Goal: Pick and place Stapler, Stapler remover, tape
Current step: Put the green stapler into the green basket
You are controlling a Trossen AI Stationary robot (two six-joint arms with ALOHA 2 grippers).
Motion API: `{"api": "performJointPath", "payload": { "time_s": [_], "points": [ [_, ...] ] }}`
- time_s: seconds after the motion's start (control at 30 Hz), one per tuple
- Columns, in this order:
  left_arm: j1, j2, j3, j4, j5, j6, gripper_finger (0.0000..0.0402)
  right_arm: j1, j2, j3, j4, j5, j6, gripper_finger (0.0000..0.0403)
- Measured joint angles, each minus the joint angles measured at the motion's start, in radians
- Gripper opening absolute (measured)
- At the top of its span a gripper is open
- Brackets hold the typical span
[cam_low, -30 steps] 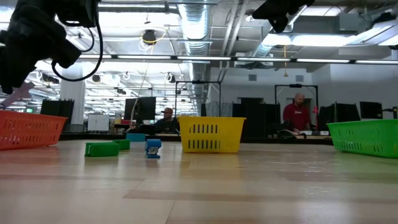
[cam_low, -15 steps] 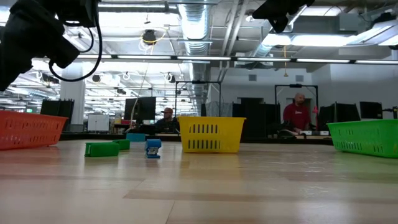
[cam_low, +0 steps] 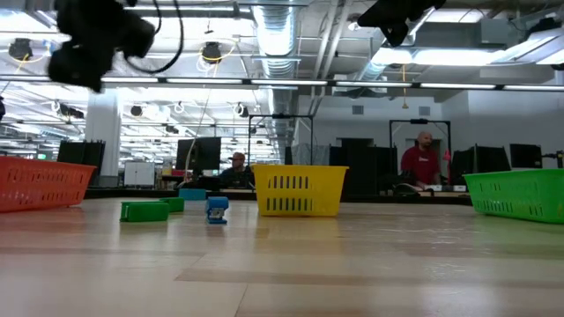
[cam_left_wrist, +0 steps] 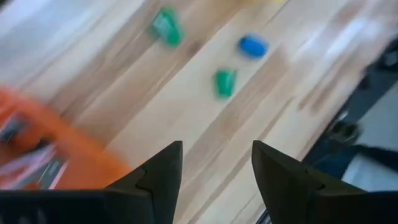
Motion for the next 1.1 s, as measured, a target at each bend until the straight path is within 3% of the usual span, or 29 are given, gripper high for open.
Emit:
{"api": "performJointPath", "payload": {
  "time_s": [0.47,0.67,1.1],
  "points": [
    [0.0,0.013,0.003,0.412,-0.008,0.082,0.0174,0.0,0.0,0.0,0.0,0.0,-0.003,0.0],
    [0.0,0.013,0.014,0.484,-0.007,0.095,0.0174,0.0,0.0,0.0,0.0,0.0,-0.003,0.0],
    [0.0,0.126,0.195,0.49,-0.01,0.507,0.0182,0.0,0.0,0.0,-0.001,0.0,-0.01,0.0]
  ]
}}
